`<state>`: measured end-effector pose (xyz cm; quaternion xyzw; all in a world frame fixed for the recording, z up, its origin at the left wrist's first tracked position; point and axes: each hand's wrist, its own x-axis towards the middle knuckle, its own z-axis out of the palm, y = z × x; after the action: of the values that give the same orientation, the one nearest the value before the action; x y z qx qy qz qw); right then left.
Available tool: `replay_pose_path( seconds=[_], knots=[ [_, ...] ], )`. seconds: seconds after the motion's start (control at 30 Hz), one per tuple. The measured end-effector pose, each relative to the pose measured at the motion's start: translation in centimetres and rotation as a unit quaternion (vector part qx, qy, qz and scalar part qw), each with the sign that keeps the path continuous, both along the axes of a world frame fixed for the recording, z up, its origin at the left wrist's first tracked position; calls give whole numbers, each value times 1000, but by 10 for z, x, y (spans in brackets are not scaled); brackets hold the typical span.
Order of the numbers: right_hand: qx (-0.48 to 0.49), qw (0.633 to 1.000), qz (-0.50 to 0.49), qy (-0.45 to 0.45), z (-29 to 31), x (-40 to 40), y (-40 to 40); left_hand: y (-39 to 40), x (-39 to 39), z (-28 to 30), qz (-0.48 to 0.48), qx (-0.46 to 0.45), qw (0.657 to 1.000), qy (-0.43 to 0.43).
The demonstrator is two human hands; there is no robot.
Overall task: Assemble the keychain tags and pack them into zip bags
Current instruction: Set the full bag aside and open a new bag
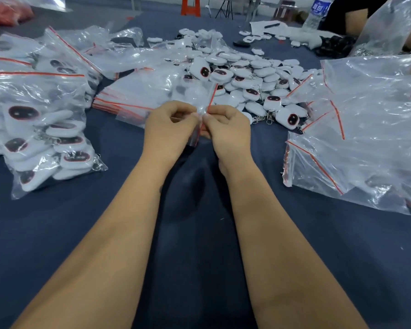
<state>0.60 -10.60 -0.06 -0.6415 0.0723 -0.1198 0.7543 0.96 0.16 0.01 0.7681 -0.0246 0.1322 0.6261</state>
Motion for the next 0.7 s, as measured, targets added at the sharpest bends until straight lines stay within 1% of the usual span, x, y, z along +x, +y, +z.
replay_pose_path(
  seconds=[0.1, 0.23, 0.37, 0.6, 0.7],
  knots=[
    [44, 999, 12, 9, 2, 0, -2, -2, 0, -3, -27, 61, 998, -7],
    [25, 1000, 4, 10, 1, 1, -2, -2, -1, -4, -32, 95, 995, -15],
    [10, 1000, 12, 9, 2, -1, -2, 0, -4, -5, -29, 76, 997, 3],
    [-17, 999, 28, -3, 3, -5, -5, 12, -6, -2, -78, 9, 997, 29],
    [-31, 998, 45, -8, 3, -5, -5, 14, -8, -1, -73, -2, 996, 46]
  ],
)
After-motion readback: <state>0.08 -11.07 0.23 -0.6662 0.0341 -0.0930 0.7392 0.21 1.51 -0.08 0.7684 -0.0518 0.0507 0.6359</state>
